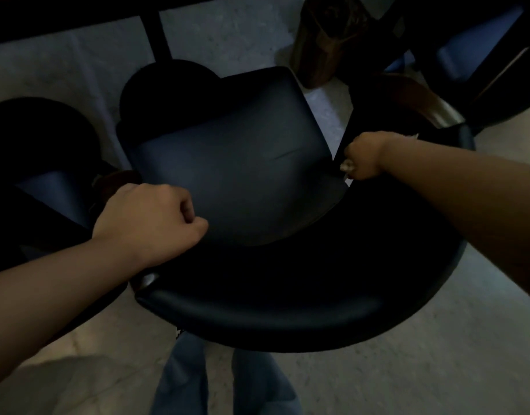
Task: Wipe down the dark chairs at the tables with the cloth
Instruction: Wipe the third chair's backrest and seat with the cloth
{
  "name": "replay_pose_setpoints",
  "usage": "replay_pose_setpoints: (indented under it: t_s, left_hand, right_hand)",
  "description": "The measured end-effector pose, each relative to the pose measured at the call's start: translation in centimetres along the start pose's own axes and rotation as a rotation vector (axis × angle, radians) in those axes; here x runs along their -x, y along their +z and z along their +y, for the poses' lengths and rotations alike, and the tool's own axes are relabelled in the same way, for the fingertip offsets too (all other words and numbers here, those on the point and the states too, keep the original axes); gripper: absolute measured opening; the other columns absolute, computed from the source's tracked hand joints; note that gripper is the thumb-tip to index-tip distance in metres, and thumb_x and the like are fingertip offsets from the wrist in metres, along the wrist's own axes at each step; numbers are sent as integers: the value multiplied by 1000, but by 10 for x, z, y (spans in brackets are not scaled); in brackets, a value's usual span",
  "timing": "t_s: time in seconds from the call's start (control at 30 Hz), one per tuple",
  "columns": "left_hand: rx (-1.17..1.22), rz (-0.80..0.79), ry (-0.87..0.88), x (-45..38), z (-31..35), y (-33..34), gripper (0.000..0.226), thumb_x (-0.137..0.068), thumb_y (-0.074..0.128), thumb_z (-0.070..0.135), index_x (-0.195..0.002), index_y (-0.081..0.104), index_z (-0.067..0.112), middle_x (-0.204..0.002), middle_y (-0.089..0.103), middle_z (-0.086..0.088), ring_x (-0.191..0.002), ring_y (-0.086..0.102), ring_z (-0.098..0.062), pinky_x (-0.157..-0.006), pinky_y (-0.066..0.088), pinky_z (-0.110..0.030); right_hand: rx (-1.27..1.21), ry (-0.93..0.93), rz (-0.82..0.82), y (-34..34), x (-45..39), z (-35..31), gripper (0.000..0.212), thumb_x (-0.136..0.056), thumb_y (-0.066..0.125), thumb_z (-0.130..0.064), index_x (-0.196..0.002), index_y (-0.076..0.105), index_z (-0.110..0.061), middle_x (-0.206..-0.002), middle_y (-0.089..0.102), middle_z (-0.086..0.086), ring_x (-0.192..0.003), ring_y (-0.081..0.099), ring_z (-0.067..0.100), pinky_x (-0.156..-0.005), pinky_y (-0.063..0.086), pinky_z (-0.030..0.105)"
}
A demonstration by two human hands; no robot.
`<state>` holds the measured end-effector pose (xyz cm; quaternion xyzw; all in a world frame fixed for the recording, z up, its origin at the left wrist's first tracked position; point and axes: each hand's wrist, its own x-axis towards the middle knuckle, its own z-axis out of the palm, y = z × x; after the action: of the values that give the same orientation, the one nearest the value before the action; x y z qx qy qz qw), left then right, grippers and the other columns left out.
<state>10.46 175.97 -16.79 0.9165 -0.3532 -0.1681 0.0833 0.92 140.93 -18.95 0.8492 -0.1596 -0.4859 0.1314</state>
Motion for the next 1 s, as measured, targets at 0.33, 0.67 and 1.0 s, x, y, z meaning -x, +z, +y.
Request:
replay_pose_setpoints:
  t_s: [0.33, 0.67, 1.0]
  left_hand:
    - [11, -20, 3, 0, 0, -3, 28, -70, 51, 54, -62, 57, 29, -62, 63, 11, -57, 47, -8, -62, 30, -28]
    - [-2, -64, 2, -1, -1, -1, 31, -67, 45, 58, -62, 57, 30, -64, 63, 10, -64, 55, -14, -61, 37, -27]
    - [103, -10, -28, 4, 5, -7, 15, -81, 54, 37, -82, 62, 25, -77, 69, 2, -77, 63, -25, -68, 40, -30]
  right_hand:
    - [-12, -174, -55, 21, 8, -44, 43, -96, 48, -40, -117, 61, -5, -118, 62, 15, -106, 61, 30, -83, 45, 31]
    - [-17, -84, -61, 23, 4, -56, 44, -97, 42, -39, -129, 54, -11, -133, 53, 14, -118, 54, 32, -89, 44, 39]
    - [-655, -252, -84, 14, 47, -171, 40, -97, 43, -32, -108, 65, -1, -118, 61, 21, -108, 59, 32, -77, 41, 25]
